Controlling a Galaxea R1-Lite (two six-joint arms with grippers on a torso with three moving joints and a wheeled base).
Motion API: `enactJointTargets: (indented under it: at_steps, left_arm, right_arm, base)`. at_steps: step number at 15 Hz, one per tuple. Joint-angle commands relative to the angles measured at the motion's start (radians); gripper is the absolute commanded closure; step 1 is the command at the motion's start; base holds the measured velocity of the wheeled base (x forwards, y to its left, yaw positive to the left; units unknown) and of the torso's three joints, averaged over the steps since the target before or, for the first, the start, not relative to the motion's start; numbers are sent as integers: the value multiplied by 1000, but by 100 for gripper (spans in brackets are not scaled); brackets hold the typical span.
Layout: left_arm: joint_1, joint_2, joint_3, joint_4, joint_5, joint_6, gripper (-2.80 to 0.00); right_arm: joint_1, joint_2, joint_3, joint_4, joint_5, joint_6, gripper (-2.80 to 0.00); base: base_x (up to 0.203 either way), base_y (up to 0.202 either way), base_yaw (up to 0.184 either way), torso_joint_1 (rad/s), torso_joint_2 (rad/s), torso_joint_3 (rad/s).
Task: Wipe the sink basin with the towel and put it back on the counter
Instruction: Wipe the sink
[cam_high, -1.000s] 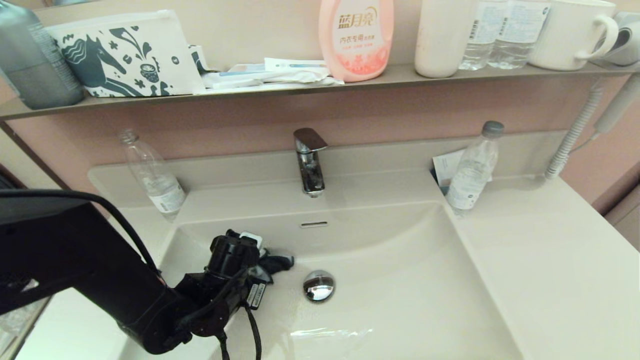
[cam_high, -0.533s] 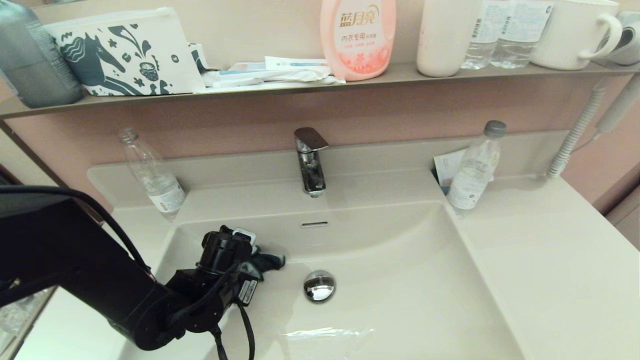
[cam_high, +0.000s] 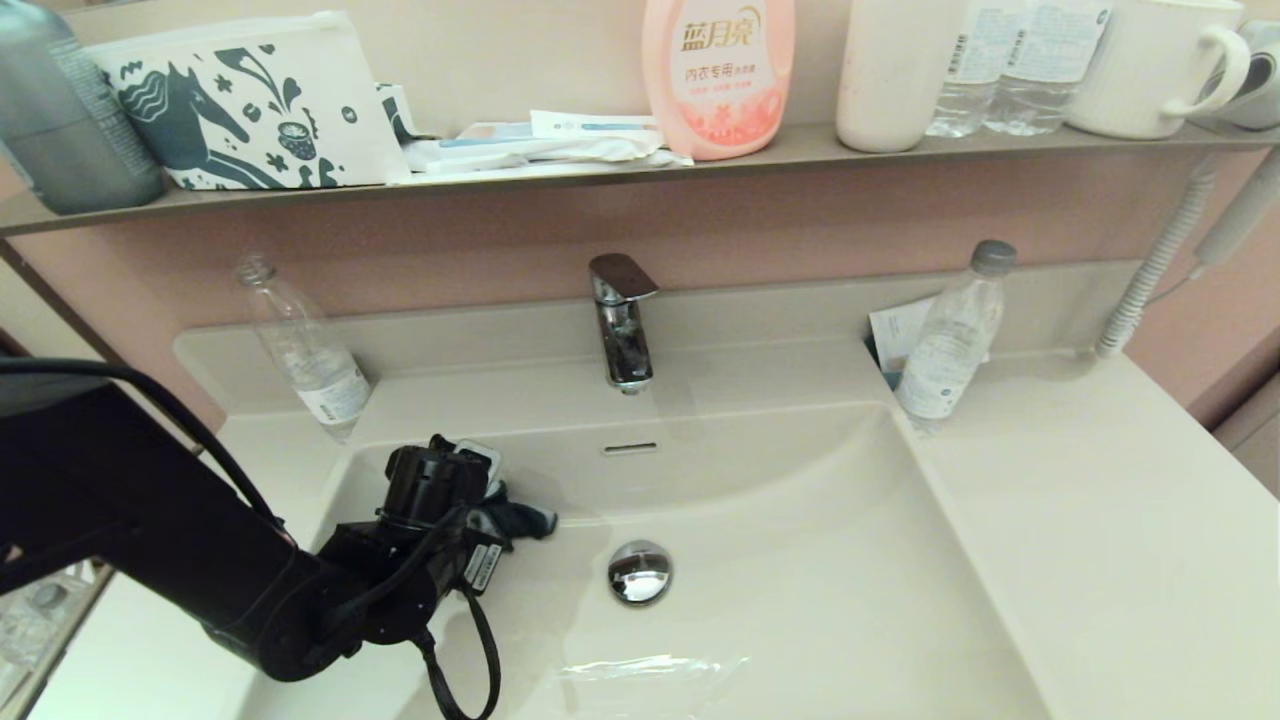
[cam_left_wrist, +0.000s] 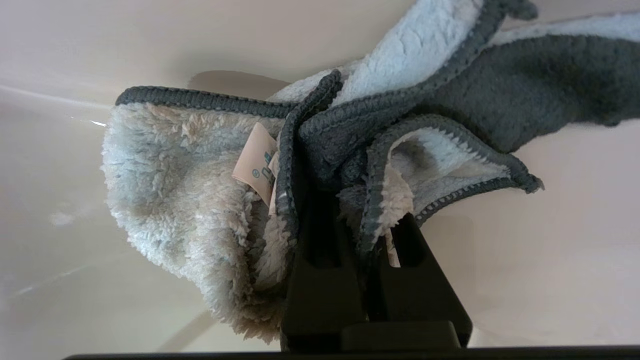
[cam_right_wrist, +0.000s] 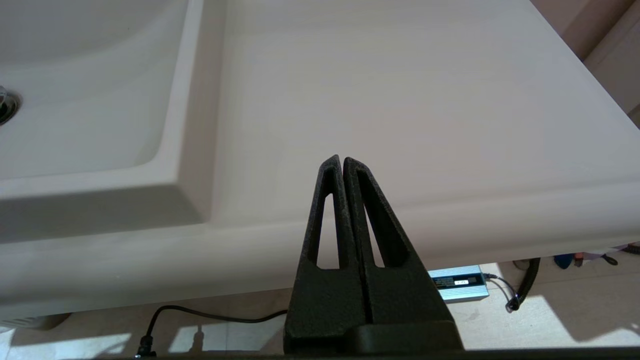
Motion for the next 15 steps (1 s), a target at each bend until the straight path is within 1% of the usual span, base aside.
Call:
enactJointTargets:
  at_steps: [1,8,14,15]
  left_arm:
    - [16,-18,-2,-9,3,25,0]
    - [41,-84,-3,-7,3,101,0]
    - [18,-106,33,-3,0,90,0]
    - [-9,-104,36,-1,0,53,0]
  right_arm:
    - [0,1,0,0,0,0,0]
    - [0,1,0,0,0,0,0]
    - [0,1,0,0,0,0,0]
    - [0,1,0,0,0,0,0]
  base:
    - [0,0,0,0,0,0]
    - [0,0,0,0,0,0]
    - [0,0,0,0,0,0]
    - [0,0,0,0,0,0]
